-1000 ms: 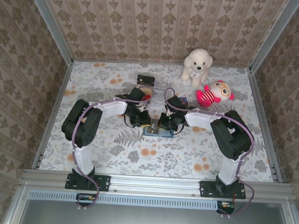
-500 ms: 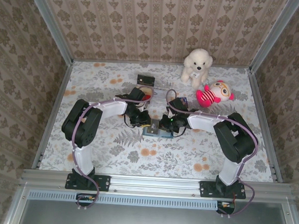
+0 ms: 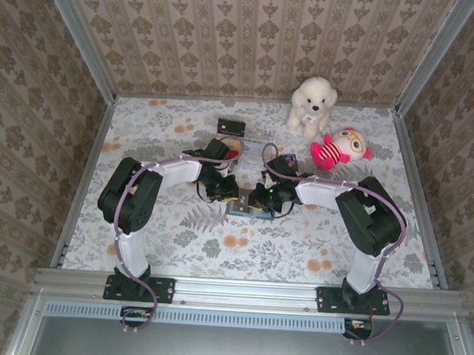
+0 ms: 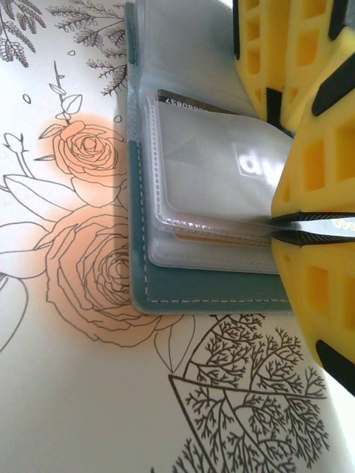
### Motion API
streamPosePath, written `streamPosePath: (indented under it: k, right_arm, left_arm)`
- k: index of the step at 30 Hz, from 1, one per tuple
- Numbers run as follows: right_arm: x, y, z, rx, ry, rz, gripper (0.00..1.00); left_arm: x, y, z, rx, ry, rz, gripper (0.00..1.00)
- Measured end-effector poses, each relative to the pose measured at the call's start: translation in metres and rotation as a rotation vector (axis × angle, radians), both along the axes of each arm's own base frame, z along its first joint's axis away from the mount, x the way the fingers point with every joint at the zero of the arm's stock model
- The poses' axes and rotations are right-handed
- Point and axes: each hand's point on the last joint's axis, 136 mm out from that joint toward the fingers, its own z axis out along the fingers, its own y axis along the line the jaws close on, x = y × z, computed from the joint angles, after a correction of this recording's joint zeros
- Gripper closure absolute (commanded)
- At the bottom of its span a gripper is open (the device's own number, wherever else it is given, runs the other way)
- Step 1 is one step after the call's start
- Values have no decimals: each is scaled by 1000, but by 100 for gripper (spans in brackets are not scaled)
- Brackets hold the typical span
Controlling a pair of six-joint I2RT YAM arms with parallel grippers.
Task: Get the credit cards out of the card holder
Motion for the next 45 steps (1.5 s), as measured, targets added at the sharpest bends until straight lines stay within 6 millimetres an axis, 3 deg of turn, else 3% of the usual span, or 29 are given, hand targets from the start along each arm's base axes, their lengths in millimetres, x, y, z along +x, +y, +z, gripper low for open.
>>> streamPosePath:
  k: [15, 27, 36, 45]
  right_arm:
    - [1, 2, -2, -1, 17, 5, 82]
    - [3, 4, -2, 44, 49, -12, 91]
    - [5, 5, -2, 72, 54, -28, 82]
    - [8, 7, -4, 88, 33, -26, 85]
  left_arm:
    - [0, 0, 0, -1, 0, 0, 84]
    - [2, 1, 0, 3, -10, 3, 86]
    - [1, 2, 0, -5, -28, 12, 85]
    - [1, 4, -1, -7, -37, 39, 85]
